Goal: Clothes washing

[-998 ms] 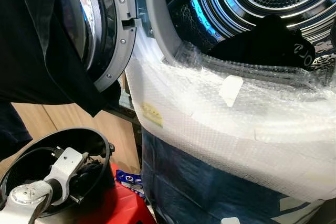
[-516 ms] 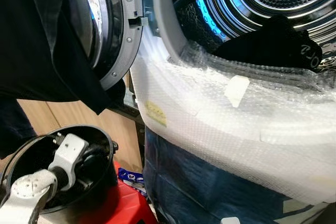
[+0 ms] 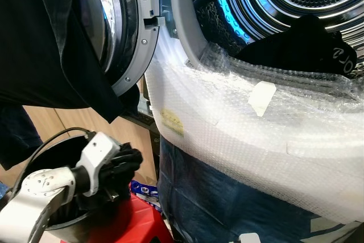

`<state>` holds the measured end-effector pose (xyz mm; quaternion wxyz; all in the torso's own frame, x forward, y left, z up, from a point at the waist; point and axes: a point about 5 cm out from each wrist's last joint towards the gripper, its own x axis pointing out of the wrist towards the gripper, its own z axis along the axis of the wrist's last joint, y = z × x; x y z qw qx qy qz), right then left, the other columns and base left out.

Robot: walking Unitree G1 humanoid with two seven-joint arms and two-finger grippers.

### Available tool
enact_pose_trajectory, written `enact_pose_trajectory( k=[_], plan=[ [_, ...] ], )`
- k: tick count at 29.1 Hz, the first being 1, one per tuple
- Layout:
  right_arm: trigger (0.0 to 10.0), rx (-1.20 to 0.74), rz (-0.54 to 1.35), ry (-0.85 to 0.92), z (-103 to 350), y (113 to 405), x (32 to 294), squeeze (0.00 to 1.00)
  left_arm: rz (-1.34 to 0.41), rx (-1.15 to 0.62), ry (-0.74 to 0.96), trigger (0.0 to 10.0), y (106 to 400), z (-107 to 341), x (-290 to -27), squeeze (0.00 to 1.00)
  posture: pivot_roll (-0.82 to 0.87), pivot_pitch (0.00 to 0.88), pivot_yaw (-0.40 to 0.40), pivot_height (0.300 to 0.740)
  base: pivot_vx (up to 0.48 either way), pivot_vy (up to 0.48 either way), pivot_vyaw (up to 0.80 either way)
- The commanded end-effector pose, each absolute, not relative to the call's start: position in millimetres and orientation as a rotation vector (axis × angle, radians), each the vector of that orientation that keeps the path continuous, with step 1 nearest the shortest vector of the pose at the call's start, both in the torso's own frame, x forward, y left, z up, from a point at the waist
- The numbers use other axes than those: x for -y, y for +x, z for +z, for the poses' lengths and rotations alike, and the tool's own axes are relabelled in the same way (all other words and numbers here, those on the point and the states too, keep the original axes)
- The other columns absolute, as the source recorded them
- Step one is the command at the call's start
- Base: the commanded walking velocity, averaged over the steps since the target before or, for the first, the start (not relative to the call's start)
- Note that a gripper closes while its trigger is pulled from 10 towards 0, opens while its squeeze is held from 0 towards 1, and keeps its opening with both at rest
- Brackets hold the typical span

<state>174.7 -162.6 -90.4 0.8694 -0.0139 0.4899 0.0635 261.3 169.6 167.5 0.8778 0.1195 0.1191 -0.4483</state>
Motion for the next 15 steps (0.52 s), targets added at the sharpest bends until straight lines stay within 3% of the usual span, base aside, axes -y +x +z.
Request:
enact_pose_trajectory(
  k=[1, 4, 7, 8, 10, 15],
  plan=[
    [10.0, -1.035, 0.139, -0.028, -91, 173, 161, 0.0, -1.058, -0.182, 0.241, 0.0, 260, 184, -149, 0.0, 0.25, 0.0, 0.072, 0.74, 0.0, 0.0, 0.0],
    [10.0, -1.036, 0.129, -0.032, -91, 175, 161, 0.0, -1.161, -0.16, 0.257, 0.0, 268, 185, -123, 0.0, 0.23, 0.0, 0.08, 0.74, 0.0, 0.0, 0.0],
    [10.0, -1.032, 0.127, -0.027, -90, 176, 161, 0.0, -1.199, -0.149, 0.249, 0.0, 270, 186, -112, 0.0, 0.22, 0.0, 0.082, 0.74, 0.0, 0.0, 0.0],
    [10.0, -1.026, 0.118, -0.017, -90, 178, 160, 0.0, -1.279, -0.127, 0.218, 0.0, 271, 186, -88, 0.0, 0.21, 0.0, 0.086, 0.74, 0.0, 0.0, 0.0],
    [10.0, -1.03, 0.111, -0.016, -90, 176, 160, 0.0, -1.335, -0.126, 0.203, 0.0, 271, 182, -69, 0.0, 0.2, 0.0, 0.09, 0.74, 0.0, 0.0, 0.0],
    [10.0, -1.036, 0.107, -0.009, -92, 172, 159, 0.0, -1.388, -0.141, 0.192, 0.0, 268, 176, -51, 0.0, 0.19, 0.0, 0.093, 0.74, 0.0, 0.0, 0.0]
  ],
)
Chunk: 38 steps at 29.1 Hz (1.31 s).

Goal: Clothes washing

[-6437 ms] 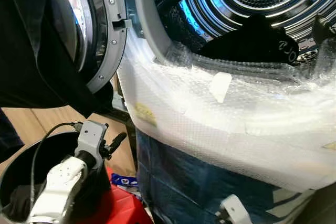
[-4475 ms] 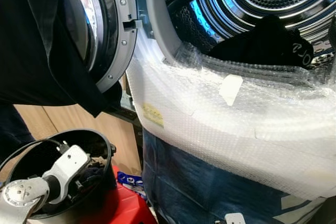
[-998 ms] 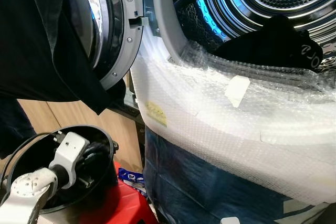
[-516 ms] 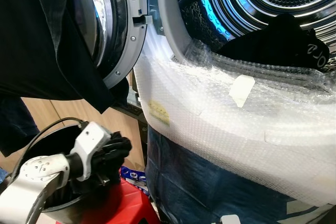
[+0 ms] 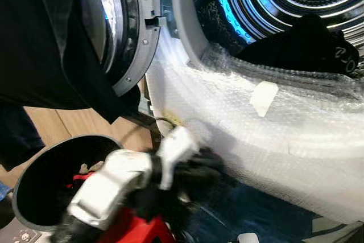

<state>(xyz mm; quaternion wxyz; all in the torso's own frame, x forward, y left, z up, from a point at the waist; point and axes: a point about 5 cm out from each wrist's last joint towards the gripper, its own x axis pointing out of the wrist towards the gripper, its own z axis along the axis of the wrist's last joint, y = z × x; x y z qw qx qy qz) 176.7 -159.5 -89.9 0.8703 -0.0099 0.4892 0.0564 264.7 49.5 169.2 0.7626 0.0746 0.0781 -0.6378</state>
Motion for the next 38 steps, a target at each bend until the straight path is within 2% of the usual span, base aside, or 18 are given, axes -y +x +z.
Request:
enact_pose_trajectory(
  k=[1, 4, 11, 13, 22, 23, 24, 25, 26, 27, 28, 29, 30, 35, 38],
  plan=[
    [10.0, -1.036, 0.107, -0.009, -92, 172, 159, 0.0, -1.388, -0.141, 0.192, 0.0, 268, 176, -51, 0.0, 0.19, 0.0, 0.093, 0.74, 0.0, 0.0, 0.0],
    [10.0, -1.051, 0.091, -0.006, -95, 165, 160, 0.0, -1.41, -0.185, 0.192, 0.0, 260, 166, -54, 0.0, 0.16, 0.0, 0.102, 0.74, 0.0, 0.0, 0.0],
    [10.0, -1.006, 0.095, -0.029, -93, 167, 169, 0.0, -1.325, -0.306, 0.213, 0.0, 253, 140, -88, 0.0, 0.16, 0.0, 0.086, 0.74, 0.0, 0.0, 0.0],
    [10.0, -0.981, 0.166, -0.06, -90, 172, 170, 0.0, -1.277, -0.345, 0.263, 0.0, 255, 130, -100, 0.0, 0.17, 0.0, 0.078, 0.74, 0.0, 0.0, 0.0],
    [10.0, -0.942, 0.369, -0.1, -83, 181, 171, 0.01, -1.246, -0.372, 0.276, 0.0, 258, 125, -105, 0.0, 0.17, 0.0, 0.072, 0.74, 0.0, 0.0, 0.0],
    [10.0, -0.941, 0.401, -0.105, -82, 181, 171, 0.04, -1.246, -0.382, 0.284, 0.0, 257, 122, -106, 0.0, 0.17, 0.0, 0.07, 0.74, 0.0, 0.0, 0.0],
    [10.0, -0.94, 0.424, -0.113, -81, 181, 171, 0.25, -1.242, -0.389, 0.301, 0.0, 257, 119, -107, 0.0, 0.17, 0.0, 0.066, 0.74, 0.0, 0.0, 0.0],
    [10.0, -0.938, 0.437, -0.131, -81, 183, 172, 0.34, -1.237, -0.396, 0.323, 0.0, 256, 117, -108, 0.0, 0.17, 0.0, 0.066, 0.74, 0.0, 0.0, 0.0],
    [10.0, -0.94, 0.455, -0.151, -80, 183, 172, 0.5, -1.233, -0.402, 0.331, 0.0, 256, 116, -110, 0.0, 0.16, 0.0, 0.066, 0.74, 0.0, 0.0, 0.0],
    [10.0, -0.941, 0.466, -0.165, -80, 184, 173, 0.5, -1.23, -0.406, 0.335, 0.0, 256, 115, -111, 0.0, 0.16, 0.0, 0.066, 0.74, 0.0, 0.0, 0.0],
    [10.0, -0.957, 0.528, -0.209, -81, 181, 172, 0.88, -1.197, -0.397, 0.328, 0.0, 257, 115, -113, 0.0, 0.16, 0.0, 0.068, 0.74, 0.0, 0.0, 0.0],
    [10.0, -0.957, 0.528, -0.209, -81, 181, 172, 0.88, -1.197, -0.397, 0.328, 0.0, 257, 115, -113, 0.0, 0.16, 0.0, 0.068, 0.74, 0.0, 0.0, 0.0],
    [10.0, -0.967, 0.564, -0.226, -82, 178, 171, 1.0, -1.191, -0.392, 0.324, 0.0, 257, 115, -114, 0.0, 0.17, 0.0, 0.065, 0.74, 0.0, 0.0, 0.0],
    [10.0, -0.989, 0.606, -0.232, -84, 174, 170, 1.0, -1.152, -0.383, 0.313, 0.0, 258, 117, -117, 0.0, 0.18, 0.0, 0.057, 0.74, 0.0, 0.0, 0.0],
    [10.0, -1.009, 0.609, -0.361, -85, 173, 175, 1.0, -1.16, -0.424, 0.366, 0.0, 257, 113, -122, 0.0, 0.18, 0.0, 0.07, 0.74, 0.0, 0.0, 0.0]
  ],
)
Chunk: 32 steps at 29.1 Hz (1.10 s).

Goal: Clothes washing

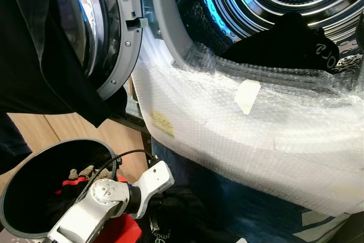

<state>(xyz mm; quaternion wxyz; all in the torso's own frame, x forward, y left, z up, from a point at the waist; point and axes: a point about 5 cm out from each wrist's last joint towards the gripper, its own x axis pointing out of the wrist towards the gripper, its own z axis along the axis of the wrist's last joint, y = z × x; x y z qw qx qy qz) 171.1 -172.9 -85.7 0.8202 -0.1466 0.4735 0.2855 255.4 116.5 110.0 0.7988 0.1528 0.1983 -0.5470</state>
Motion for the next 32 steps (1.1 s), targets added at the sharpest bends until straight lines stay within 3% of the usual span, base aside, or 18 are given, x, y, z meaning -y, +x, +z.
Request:
enact_pose_trajectory(
  k=[1, 4, 5, 6, 10, 14, 18, 23, 27, 32],
  plan=[
    [10.0, -1.008, 0.611, -0.365, -85, 173, 176, 1.0, -1.163, -0.427, 0.367, 0.0, 256, 113, -123, 0.0, 0.18, 0.0, 0.07, 0.74, 0.0, 0.0, 0.0],
    [10.0, -0.959, 0.591, -0.254, -79, 183, 175, 1.0, -1.205, -0.436, 0.385, 0.0, 254, 112, -122, 0.0, 0.18, 0.0, 0.068, 0.74, 0.0, 0.0, 0.0],
    [10.0, -0.935, 0.582, -0.221, -75, 189, 175, 0.86, -1.21, -0.438, 0.388, 0.0, 254, 112, -122, 0.0, 0.17, 0.0, 0.069, 0.74, 0.0, 0.0, 0.0],
    [10.0, -0.897, 0.579, -0.19, -70, 197, 176, 0.0, -1.216, -0.437, 0.392, 0.0, 255, 113, -121, 0.0, 0.17, 0.0, 0.073, 0.74, 0.0, 0.0, 0.0],
    [10.0, -0.743, 0.655, -0.176, -47, 223, 179, 0.0, -1.244, -0.415, 0.384, 0.0, 257, 122, -116, 0.0, 0.17, 0.0, 0.077, 0.74, 0.0, 0.0, 0.0],
    [10.0, -0.672, 0.601, -0.237, -32, 241, 194, 0.0, -1.283, -0.427, 0.374, 0.0, 254, 120, -114, 0.0, 0.14, 0.0, 0.084, 0.74, 0.0, 0.0, 0.0],
    [10.0, -0.581, 0.584, -0.192, -14, 255, 207, 0.0, -1.313, -0.418, 0.357, 0.0, 257, 119, -107, 0.0, 0.15, 0.0, 0.075, 0.74, 0.0, 0.0, 0.0],
    [10.0, -0.522, 0.629, -0.144, -4, 258, 210, 0.0, -1.33, -0.409, 0.368, 0.0, 258, 121, -103, 0.0, 0.15, 0.0, 0.074, 0.74, 0.0, 0.0, 0.0],
    [10.0, -0.555, 0.814, -0.208, -5, 245, 209, 0.0, -1.382, -0.41, 0.385, 0.0, 253, 123, -98, 0.0, 0.15, 0.0, 0.067, 0.74, 0.0, 0.0, 0.0],
    [10.0, -0.496, 0.994, -0.13, 7, 238, 200, 0.0, -1.401, -0.401, 0.397, 0.0, 251, 122, -93, 0.0, 0.15, 0.0, 0.06, 0.74, 0.0, 0.0, 0.0]
  ],
)
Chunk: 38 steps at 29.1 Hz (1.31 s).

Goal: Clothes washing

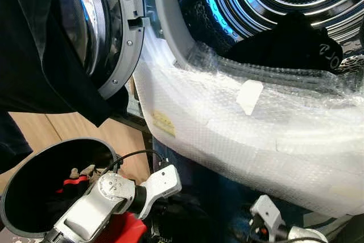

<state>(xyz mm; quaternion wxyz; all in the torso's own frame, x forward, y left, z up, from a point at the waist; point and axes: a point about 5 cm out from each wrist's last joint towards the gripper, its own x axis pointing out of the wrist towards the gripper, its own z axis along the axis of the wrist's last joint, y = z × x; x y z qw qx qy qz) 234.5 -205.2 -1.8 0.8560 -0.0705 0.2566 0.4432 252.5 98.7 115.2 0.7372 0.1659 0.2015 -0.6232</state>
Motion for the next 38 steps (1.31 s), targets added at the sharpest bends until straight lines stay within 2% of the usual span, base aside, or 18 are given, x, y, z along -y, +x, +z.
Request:
enact_pose_trajectory(
  k=[1, 6, 19, 38],
  plan=[
    [10.0, -0.484, 1.027, -0.121, 10, 236, 198, 0.0, -1.406, -0.4, 0.4, 0.0, 251, 122, -93, 0.0, 0.14, 0.0, 0.059, 0.74, 0.0, 0.0, 0.0],
    [10.0, -0.478, 1.154, -0.134, 15, 228, 185, 0.0, -1.446, -0.387, 0.41, 0.0, 248, 122, -84, 0.0, 0.13, 0.0, 0.054, 0.74, 0.0, 0.0, 0.0],
    [10.0, -0.399, 1.228, -0.061, 30, 227, 149, 0.0, -1.518, -0.288, 0.476, 0.0, 248, 128, -52, 0.0, 0.14, 0.0, 0.055, 0.74, 0.0, 0.0, 0.0],
    [10.0, -0.442, 1.213, 0.026, 33, 222, 133, 0.0, -1.407, -0.069, 0.454, 0.0, 253, 141, -13, 0.0, 0.14, 0.0, 0.05, 0.74, 0.0, 0.0, 0.0]
  ],
)
